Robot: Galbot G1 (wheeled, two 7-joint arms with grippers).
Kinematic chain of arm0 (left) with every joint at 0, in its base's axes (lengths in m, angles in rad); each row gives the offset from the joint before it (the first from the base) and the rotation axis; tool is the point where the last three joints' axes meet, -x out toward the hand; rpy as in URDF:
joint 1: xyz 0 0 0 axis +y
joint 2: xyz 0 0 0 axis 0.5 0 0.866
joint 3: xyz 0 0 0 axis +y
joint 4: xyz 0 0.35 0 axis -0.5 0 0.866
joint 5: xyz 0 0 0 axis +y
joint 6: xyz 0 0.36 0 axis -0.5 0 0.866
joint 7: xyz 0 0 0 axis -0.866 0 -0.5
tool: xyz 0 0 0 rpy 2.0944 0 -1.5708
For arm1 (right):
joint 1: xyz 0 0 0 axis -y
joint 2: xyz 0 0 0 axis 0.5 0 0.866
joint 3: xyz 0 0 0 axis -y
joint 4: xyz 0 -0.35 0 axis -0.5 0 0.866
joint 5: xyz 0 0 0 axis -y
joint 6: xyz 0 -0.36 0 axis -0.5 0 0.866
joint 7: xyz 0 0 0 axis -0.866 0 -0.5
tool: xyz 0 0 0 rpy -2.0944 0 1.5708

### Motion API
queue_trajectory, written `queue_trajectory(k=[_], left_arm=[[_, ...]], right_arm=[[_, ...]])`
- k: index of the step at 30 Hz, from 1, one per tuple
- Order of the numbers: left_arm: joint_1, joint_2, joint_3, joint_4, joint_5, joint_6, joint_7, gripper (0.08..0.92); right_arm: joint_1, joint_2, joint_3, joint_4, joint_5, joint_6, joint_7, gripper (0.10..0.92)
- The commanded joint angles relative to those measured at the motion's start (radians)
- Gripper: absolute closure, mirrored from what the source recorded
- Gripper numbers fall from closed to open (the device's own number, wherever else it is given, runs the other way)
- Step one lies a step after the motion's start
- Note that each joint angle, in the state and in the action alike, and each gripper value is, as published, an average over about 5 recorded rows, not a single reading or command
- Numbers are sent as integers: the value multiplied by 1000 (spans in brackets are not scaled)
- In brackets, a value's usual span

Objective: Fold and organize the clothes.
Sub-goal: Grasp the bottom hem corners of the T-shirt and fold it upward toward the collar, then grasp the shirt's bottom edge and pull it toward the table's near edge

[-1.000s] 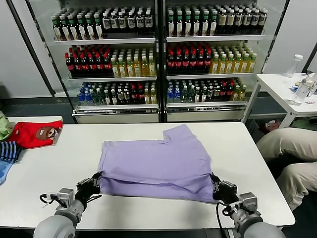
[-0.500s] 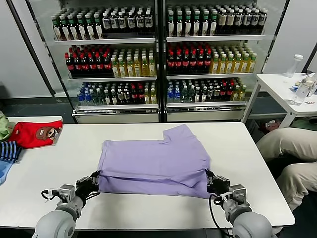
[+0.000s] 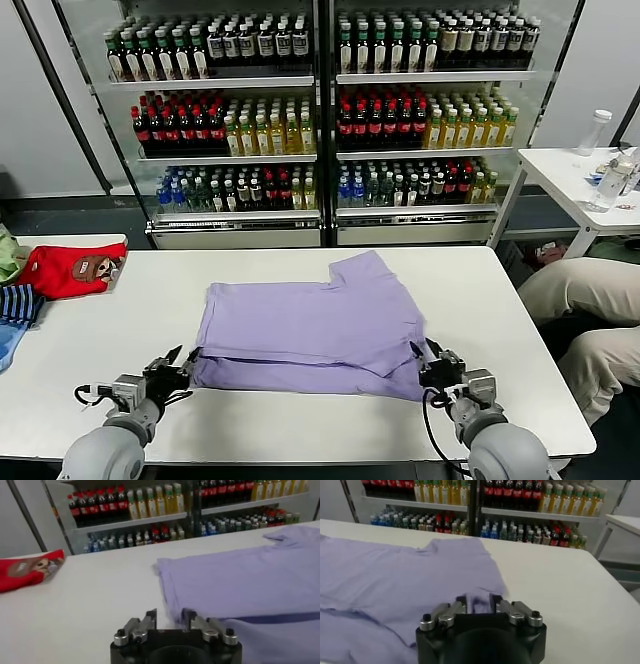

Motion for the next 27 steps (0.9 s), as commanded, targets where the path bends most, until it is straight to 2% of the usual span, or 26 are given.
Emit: queue_trajectory(k=[1, 5, 8, 11, 14, 17, 21, 27], left_arm=[[118, -16, -44, -110, -76, -1, -46, 449], [134, -50, -27, -93, -74, -4, -46, 328], [147, -58, -29, -104, -73, -5, -44, 245], [145, -57, -27, -99, -68, 2, -45, 192], [131, -56, -24, -72, -68, 20, -48, 179], [112, -50, -25, -42, -90, 31, -46, 177], [100, -47, -23, -27, -124, 40, -40, 212], [104, -59, -13, -32, -123, 40, -38, 380]], right_arm=[[-189, 3, 100, 89, -4, -4, -3, 379], [-193, 23, 77, 57, -6, -5, 0, 264], [-188, 30, 64, 48, -3, -8, 4, 215], [-176, 35, 46, 49, 1, -10, 10, 205], [-163, 40, 23, 46, 12, -14, 18, 203], [-153, 39, 7, 33, 29, -18, 27, 237], [-142, 37, 0, 18, 49, -20, 34, 343], [-135, 42, -13, 8, 64, -18, 35, 516]])
